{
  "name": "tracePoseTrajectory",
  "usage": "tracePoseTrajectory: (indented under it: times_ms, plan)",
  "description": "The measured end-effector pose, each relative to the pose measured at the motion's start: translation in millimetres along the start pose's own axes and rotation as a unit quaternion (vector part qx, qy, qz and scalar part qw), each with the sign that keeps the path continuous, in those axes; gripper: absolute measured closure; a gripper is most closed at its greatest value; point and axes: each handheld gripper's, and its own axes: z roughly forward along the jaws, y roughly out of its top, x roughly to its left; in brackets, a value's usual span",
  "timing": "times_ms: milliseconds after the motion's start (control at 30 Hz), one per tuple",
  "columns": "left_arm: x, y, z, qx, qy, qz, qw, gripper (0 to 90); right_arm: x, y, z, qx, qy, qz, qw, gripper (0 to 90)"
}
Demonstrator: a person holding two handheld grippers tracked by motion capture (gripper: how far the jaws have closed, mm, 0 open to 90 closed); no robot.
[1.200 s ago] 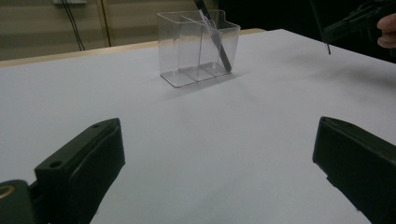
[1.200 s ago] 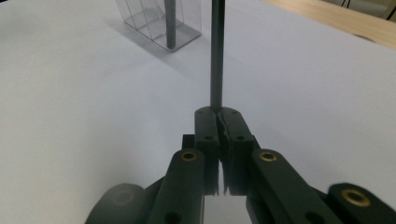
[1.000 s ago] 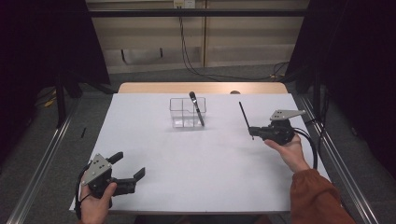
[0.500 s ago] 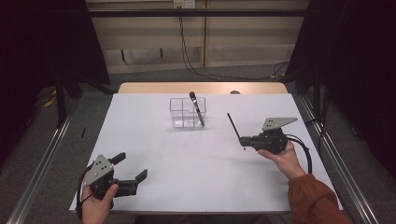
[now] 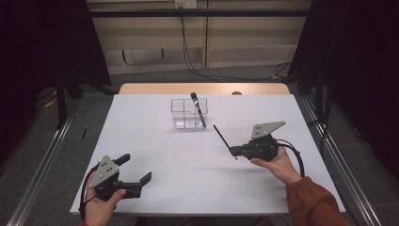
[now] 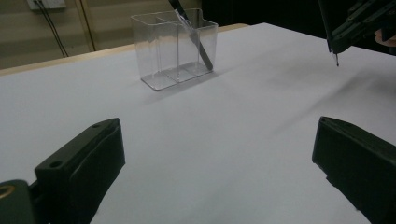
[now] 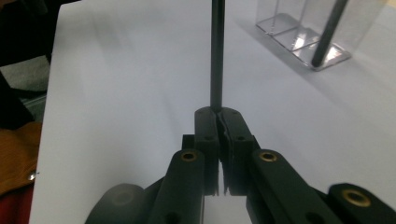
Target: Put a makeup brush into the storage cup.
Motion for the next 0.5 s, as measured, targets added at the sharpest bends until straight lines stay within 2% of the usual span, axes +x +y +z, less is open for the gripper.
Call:
tracePoseTrajectory:
  times_ms: [67, 167, 233, 300, 500]
  plan:
    - [-1.9, 0.7, 0.0, 0.000, -0.002, -0.002, 1.0000, 2.3, 6.5, 3.6, 4.0, 0.008, 0.010, -0.011, 0.9998, 87.0]
    - [-6.2, 2.3, 1.3, -0.001, -0.006, 0.008, 0.9999, 2.3, 15.4, 8.6, 10.9, 0.018, 0.023, -0.025, 0.9993, 87.0]
    - [-8.9, 3.1, 2.8, 0.001, -0.014, 0.007, 0.9999, 2.3, 19.3, 10.3, 14.6, 0.024, 0.030, -0.028, 0.9989, 87.0]
    - [-11.1, 3.9, 4.4, 0.004, -0.015, 0.018, 0.9997, 2.4, 21.8, 11.3, 18.4, 0.031, 0.037, -0.033, 0.9983, 87.1]
    - [-12.7, 10.0, 9.9, 0.005, -0.029, 0.023, 0.9993, 2.4, 22.7, 16.8, 25.9, 0.058, 0.048, -0.045, 0.9961, 87.0]
